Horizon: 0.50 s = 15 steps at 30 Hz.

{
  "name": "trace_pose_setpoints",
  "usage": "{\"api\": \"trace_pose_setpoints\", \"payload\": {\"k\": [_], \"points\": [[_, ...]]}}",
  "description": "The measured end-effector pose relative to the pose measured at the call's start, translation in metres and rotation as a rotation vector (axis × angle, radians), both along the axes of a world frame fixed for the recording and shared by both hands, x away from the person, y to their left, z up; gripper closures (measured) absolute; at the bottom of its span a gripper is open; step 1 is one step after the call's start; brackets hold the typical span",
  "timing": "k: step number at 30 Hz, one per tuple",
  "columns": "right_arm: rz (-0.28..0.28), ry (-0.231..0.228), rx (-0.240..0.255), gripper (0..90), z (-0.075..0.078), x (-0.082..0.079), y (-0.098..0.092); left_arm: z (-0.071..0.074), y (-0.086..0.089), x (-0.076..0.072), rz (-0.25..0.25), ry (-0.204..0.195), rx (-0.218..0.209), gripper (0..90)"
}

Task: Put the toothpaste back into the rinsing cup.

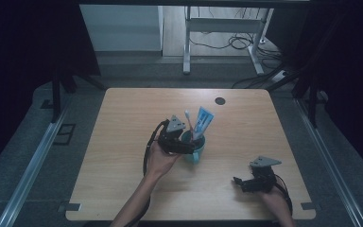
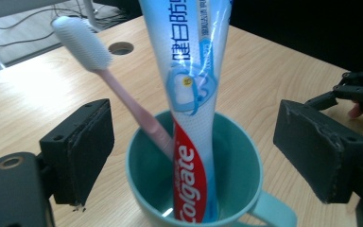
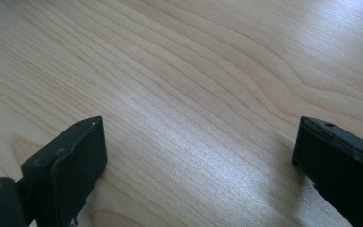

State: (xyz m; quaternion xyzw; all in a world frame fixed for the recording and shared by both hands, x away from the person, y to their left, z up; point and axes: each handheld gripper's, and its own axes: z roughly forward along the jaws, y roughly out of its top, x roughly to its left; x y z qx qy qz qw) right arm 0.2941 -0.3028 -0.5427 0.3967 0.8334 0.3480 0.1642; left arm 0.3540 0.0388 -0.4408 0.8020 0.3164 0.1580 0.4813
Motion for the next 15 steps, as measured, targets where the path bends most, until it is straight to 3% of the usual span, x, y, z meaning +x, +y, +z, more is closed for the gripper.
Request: {"api": "trace_pose_setpoints", "payload": {"k": [15], "points": [[-0.001, 0.002, 0.001, 3.4, 0.000, 0.000, 0.000, -0.002, 0.031, -0.012, 0.042, 0.007, -0.006, 0.7]]}}
